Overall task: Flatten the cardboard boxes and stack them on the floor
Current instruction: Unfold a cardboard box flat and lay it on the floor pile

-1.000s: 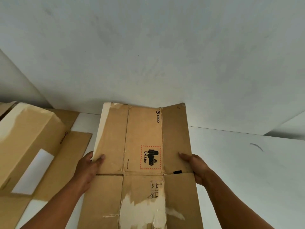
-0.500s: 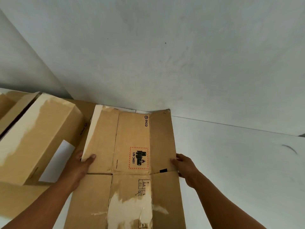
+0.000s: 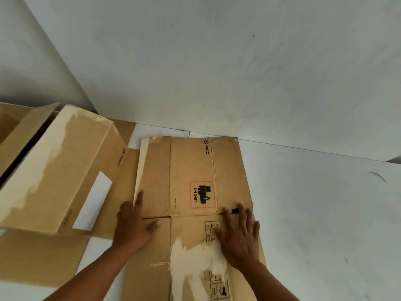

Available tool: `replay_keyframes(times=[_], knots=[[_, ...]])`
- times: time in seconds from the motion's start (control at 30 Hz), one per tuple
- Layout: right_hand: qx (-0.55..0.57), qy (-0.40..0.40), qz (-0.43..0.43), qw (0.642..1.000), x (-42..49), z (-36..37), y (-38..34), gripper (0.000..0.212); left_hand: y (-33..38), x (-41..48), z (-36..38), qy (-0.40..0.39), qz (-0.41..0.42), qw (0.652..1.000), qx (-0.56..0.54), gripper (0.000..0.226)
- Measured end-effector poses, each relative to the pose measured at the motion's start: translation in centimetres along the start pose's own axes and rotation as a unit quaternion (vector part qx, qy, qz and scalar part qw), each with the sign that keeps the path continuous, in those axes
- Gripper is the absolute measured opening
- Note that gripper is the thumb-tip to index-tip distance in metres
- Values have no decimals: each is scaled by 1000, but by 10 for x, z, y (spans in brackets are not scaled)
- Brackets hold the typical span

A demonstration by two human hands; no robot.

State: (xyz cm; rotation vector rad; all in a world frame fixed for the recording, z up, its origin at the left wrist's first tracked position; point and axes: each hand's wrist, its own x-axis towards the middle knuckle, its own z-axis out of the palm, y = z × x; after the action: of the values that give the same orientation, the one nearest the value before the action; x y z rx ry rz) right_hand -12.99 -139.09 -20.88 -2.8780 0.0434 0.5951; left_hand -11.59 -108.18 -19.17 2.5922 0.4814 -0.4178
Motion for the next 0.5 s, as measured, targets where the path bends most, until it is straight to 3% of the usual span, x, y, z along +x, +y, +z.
replay_keyframes(times=[0.13,0.23,0.5], knots=[[-25,8,13,1000,-16,13,-19,82,7,-12,28,-41,15,994,104,94],[-23,33,43,998,-25,27,-27,83,2,-15,44,-6,33,989,142,83],[-31,59,83,994,-32,41,-32,82,5,-7,50,9,52,983,174,79]])
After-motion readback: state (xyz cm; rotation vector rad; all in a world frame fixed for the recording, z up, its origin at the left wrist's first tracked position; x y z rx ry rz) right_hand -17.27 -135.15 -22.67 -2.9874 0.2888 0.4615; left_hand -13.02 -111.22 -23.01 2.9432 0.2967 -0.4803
